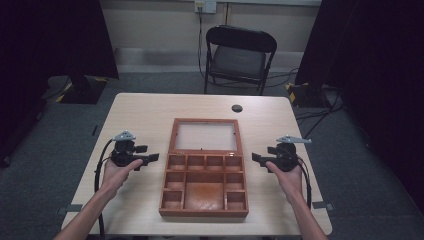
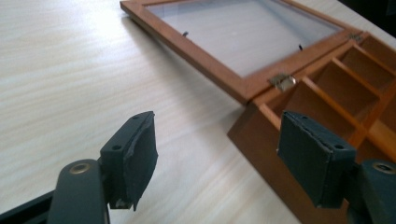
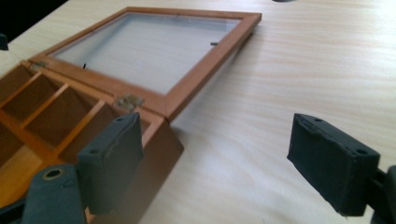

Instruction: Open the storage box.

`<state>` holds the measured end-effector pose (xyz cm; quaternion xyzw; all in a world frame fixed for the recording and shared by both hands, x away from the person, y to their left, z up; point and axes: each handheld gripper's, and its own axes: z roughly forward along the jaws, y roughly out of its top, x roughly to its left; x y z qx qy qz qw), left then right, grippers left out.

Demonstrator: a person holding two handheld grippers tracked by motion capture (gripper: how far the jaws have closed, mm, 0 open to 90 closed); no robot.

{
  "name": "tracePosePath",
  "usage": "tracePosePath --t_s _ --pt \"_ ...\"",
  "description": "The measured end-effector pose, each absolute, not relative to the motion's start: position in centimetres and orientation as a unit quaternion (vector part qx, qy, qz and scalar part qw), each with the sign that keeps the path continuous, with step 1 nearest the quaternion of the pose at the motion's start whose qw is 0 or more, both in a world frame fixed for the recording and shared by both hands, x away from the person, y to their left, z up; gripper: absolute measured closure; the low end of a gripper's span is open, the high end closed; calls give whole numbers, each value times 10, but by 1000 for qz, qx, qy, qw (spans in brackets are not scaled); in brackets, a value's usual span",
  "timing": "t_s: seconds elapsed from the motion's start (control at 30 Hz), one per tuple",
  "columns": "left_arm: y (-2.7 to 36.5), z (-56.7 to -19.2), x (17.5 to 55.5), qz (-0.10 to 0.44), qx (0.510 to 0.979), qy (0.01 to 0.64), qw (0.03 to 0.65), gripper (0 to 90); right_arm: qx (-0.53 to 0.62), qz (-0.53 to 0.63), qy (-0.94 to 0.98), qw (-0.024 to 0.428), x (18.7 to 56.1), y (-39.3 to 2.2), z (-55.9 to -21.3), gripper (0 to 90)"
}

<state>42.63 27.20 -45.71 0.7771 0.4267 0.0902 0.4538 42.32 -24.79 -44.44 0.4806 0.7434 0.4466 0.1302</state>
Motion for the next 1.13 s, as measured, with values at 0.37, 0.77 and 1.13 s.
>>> tracePosePath --t_s 0.37,0.77,1.13 --pt "296 -476 402 100 786 455 406 239 501 402 754 140 382 -276 -457 168" --pt "305 -495 389 172 787 484 342 194 537 315 764 171 373 -294 -489 147" --pt "304 -503 388 209 777 485 342 89 520 326 755 231 370 -290 -500 111"
